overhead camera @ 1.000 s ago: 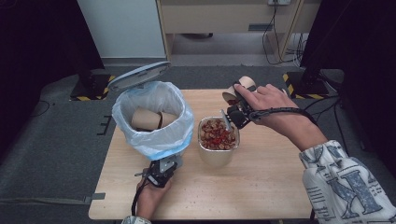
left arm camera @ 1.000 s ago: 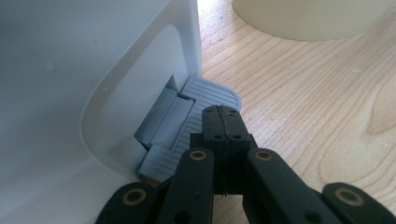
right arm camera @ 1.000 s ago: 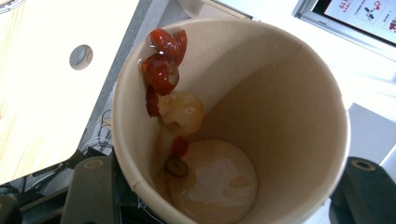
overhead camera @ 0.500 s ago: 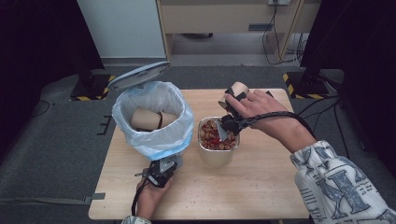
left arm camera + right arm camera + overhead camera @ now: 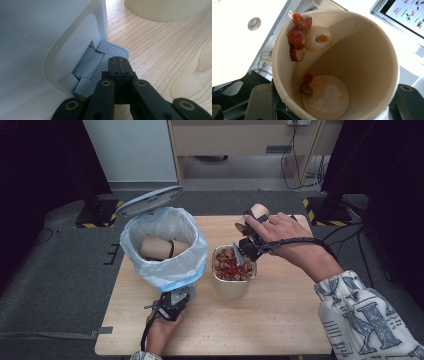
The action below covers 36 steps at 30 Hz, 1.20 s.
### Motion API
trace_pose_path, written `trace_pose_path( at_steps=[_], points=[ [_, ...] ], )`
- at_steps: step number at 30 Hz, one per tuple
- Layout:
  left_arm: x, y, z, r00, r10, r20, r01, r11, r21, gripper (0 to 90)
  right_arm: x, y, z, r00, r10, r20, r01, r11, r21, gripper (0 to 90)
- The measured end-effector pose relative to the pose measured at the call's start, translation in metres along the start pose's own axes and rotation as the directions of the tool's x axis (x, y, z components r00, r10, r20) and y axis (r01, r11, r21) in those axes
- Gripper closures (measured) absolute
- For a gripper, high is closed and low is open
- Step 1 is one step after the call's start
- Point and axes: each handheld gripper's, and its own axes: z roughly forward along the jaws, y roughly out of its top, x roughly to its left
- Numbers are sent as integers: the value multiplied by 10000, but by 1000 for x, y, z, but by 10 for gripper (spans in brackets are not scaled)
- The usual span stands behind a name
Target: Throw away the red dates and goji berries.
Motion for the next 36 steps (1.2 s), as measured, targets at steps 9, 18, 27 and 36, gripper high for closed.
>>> trace_pose_path(
  at_steps=[9, 18, 27, 36],
  points=[
    [0, 0, 0, 10000, 18, 7, -18, 10000, 1, 900, -1, -2, -1, 10000, -51, 48, 51, 10000, 24, 353],
    [0, 0, 0, 10000, 24, 8, -24, 10000, 3, 900, -5, -8, -3, 9999, 112, 84, -112, 9999, 47, 354],
    [0, 0, 0, 9999, -91, 51, 92, 9999, -81, 900, 26, 25, 8, 9791, -2001, -365, 2007, 9795, 149, 360],
    [0, 0, 0, 10000, -82, 42, 82, 9999, -76, 900, 17, 7, 5, 9963, -860, -65, 861, 9958, 325, 356]
  ],
)
